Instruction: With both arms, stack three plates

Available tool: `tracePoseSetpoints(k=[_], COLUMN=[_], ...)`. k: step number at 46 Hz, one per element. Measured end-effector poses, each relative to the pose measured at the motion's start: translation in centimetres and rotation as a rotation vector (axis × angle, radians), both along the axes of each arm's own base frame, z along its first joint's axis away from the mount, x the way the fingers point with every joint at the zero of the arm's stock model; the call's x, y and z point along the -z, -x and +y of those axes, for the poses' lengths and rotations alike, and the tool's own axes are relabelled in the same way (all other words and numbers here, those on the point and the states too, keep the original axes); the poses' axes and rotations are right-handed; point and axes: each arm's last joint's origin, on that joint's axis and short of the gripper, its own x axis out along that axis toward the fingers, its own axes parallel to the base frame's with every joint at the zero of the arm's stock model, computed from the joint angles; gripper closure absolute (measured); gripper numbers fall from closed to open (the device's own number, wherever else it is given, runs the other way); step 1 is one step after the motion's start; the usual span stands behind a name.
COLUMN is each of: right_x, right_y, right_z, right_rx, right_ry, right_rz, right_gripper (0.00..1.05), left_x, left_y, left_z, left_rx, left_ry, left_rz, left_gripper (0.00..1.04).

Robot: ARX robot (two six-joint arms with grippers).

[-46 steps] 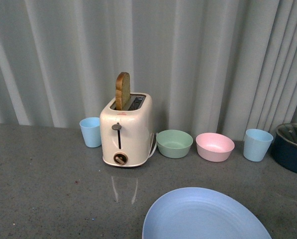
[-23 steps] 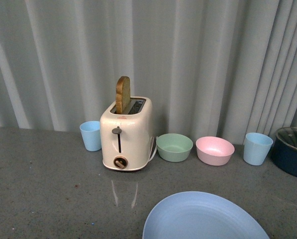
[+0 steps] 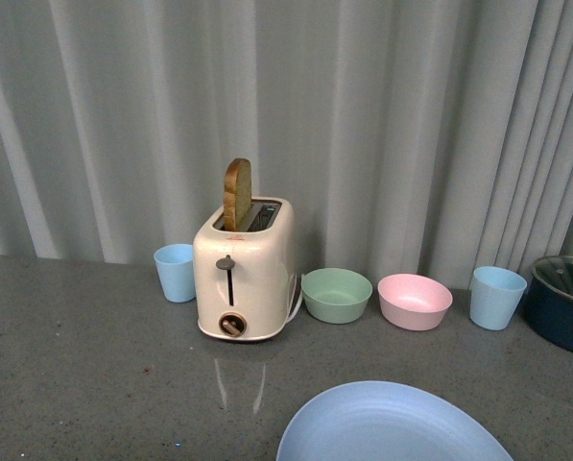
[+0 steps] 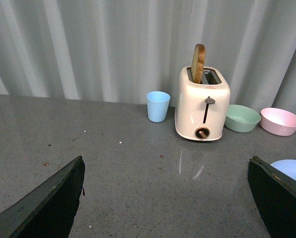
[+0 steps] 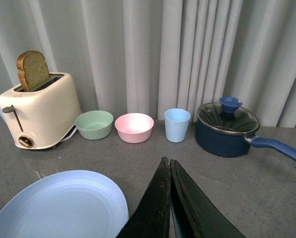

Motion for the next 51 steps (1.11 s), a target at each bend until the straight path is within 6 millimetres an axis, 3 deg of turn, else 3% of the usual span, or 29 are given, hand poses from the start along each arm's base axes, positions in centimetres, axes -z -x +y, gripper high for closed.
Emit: tracePoseSetpoints(k=[23,51], right_x=[1.7,1.5], right_y=[1.6,1.9], right_z=[0.0,0.0], right_rx=[-0.001,0.0], right_ry=[0.001,0.002], right_rz=[0.024,-0.005], right_gripper=[1.02,0.99], left_x=[0.0,0.0], left_y=[0.0,0.0], left_z=[0.0,0.0], left_rx=[0.0,0.0], left_ry=[0.0,0.0], left_rz=[0.0,-0.001], left_gripper=[0.07,0.07])
